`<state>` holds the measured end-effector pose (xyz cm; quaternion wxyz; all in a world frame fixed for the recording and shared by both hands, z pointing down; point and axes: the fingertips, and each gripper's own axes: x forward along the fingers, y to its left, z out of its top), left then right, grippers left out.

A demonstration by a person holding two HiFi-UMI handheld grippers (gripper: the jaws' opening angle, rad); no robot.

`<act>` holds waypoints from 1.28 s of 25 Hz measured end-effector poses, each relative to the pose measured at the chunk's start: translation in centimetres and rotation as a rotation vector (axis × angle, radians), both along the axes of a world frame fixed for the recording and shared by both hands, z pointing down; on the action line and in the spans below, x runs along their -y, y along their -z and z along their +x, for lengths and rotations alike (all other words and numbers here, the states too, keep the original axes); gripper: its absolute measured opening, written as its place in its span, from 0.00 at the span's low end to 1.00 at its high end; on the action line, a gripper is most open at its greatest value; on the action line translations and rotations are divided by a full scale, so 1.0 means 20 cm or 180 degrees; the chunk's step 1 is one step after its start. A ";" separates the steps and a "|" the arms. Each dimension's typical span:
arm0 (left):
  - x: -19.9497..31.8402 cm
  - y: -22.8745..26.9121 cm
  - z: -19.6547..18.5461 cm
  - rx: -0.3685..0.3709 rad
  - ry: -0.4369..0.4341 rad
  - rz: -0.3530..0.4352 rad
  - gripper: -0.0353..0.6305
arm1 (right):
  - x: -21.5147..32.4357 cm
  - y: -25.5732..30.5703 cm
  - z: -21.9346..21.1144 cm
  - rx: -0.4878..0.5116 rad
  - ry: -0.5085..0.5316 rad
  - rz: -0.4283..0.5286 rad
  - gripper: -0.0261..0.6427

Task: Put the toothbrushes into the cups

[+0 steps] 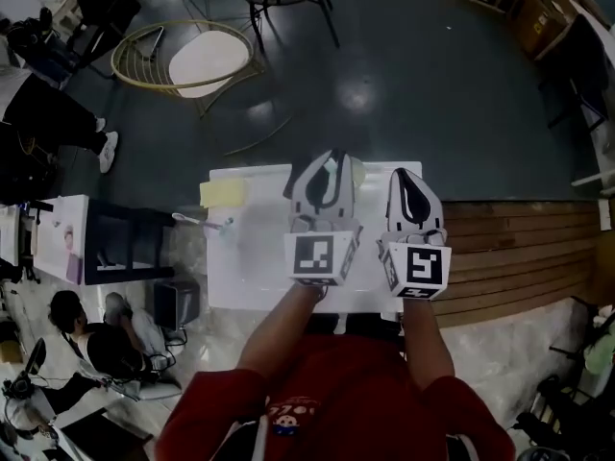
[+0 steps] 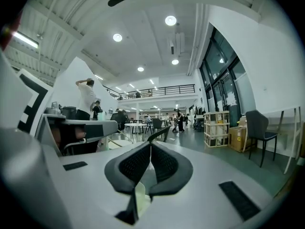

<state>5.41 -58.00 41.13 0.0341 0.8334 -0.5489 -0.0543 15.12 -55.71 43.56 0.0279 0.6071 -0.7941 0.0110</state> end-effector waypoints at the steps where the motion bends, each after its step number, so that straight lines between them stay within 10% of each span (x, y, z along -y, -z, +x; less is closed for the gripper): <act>1: 0.02 -0.02 0.02 0.0016 0.0010 -0.0020 0.15 | 0.02 -0.01 0.01 0.0016 0.0008 -0.0021 0.08; 32: 0.24 -0.67 0.12 0.0400 0.0318 -0.0463 0.15 | 0.22 -0.36 0.12 0.0096 0.0114 -0.0442 0.08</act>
